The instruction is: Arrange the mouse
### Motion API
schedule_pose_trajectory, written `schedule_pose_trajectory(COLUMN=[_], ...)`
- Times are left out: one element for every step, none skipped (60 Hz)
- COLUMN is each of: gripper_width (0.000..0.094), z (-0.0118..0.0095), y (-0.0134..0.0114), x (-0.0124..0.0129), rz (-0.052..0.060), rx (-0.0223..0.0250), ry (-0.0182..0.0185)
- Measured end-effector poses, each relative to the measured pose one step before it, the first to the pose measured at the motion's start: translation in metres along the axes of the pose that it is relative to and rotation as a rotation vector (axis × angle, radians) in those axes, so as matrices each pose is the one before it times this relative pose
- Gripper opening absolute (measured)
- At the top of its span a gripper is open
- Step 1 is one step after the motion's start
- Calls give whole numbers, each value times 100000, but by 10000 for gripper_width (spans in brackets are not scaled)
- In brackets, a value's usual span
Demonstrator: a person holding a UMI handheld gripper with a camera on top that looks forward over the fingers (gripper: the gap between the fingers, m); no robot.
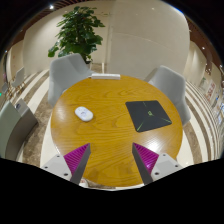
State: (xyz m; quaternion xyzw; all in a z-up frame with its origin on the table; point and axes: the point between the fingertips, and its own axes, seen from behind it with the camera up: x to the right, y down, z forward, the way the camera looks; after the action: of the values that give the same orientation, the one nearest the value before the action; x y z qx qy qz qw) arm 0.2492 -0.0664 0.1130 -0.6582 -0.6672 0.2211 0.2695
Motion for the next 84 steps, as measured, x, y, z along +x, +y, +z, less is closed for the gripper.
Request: schedule_pose_trajectory(gripper_width=[870,871,869,870,869,871,870,870,873,869,868,868,869,870,870,868,868,872,871,870,871,868,868,871,868,867,866,868,869,870,870,866,871,869,870,870,869,870,871,870,872,871,869,870,872,869,871,871,870,868,871,867,869,868,866,867,866,869,867,872,870,870,871,870,869,872,871,871,870,872,870,870,870,871,871,869,870,872,871,867,868,866,872,875], z=[415,46,49,58,14,1,16,20,68,63,56,53,103,90,87,75,69,108,144,178,174,189,215,262,267,278,243,312,245,285,324,311,373,270,289,351,298,283,352,339,311,297,283,331,326,345,369,338,366,404,395,411,494,453,487,450,437,396,397,368,342,390,394,374,661,321,316,313,335,354,695,309,359,312,333,318,313,407,42,279,247,254,213,223], y=[-80,-26,-14,-47,-47,38,38,86,76,58,41,51,91,12,-5,-36,-33,-77,-77,-48,-36,34,-22,4,43,33,27,-9,-59,56,-11,-4,36,-60,-63,-171,-102,-120,-125,-112,-105,-102,-64,-42,-150,-206,-247,-198,-231,-188,-160,-127,-63,-82,-151,-35,-74,-118,-31,-28,-83,-99,-125,-96,-43,-80,-102,-122,-136,-129,-188,-125,-125,-119,-141,-139,-161,-211,-258,-170,-155,-150,-136,-161], x=[-415,-225,-243,-230,-110,-243,-267,-332,-403,-437,-483,-491,-474,-529,-591,-582,-557,-544,-542,-539,-493,-509,-463,-396,-331,-342,-364,-346,-303,-267,-199,-111,-29,-30,-98,-52,-74,-20,-29,12,-42,-14,-4,-77,35,50,66,133,160,162,155,142,83,26,8,-26,-17,122,17,40,59,71,55,60,89,37,25,30,58,68,142,91,99,94,105,112,141,169,151,117,80,93,0,9], rz=[55,-69,-196,-253,-369,-313,-342,-303,-280,-218,-170,-147,-194,-330,-414,-459,-447,-495,-555,-597,-644,-619,-515,-329,-151,55,207,288,348,290,190,143,101,121,151,229,226,191,126,119,194,241,240,207,134,20,-39,-51,-52,-49,-15,-37,39,155,257,311,299,271,197,138,97,71,73,73,-54,50,42,118,144,131,58,120,50,43,-6,-30,-5,31,107,153,197,252,255,365], rx=[337,159,180,196,140,25,-22,-81,-105,-166,-192,-160,-117,-120,-73,17,118,191,287,346,375,239,176,79,36,53,98,152,156,135,100,92,130,130,247,379,470,352,225,190,184,198,264,406,486,576,691,725,725,688,636,465,282,122,74,76,45,-174,-31,17,15,56,131,88,77,-3,11,0,15,-72,40,-74,-56,-89,-127,-117,-40,-78,-280,-135,-191,-215,-191,-139], ry=[-566,-491,-421,-299,-222,-310,-355,-490,-632,-702,-725,-693,-721,-758,-752,-787,-688,-664,-623,-611,-617,-565,-475,-348,-344,-313,-317,-322,-254,-200,-68,55,83,93,135,156,222,275,270,256,235,176,142,151,248,387,517,625,682,619,508,394,319,195,36,-42,-82,-132,157,222,248,276,269,299,275,283,236,187,158,160,149,249,260,232,262,337,402,447,436,325,222,207,-161,-100])
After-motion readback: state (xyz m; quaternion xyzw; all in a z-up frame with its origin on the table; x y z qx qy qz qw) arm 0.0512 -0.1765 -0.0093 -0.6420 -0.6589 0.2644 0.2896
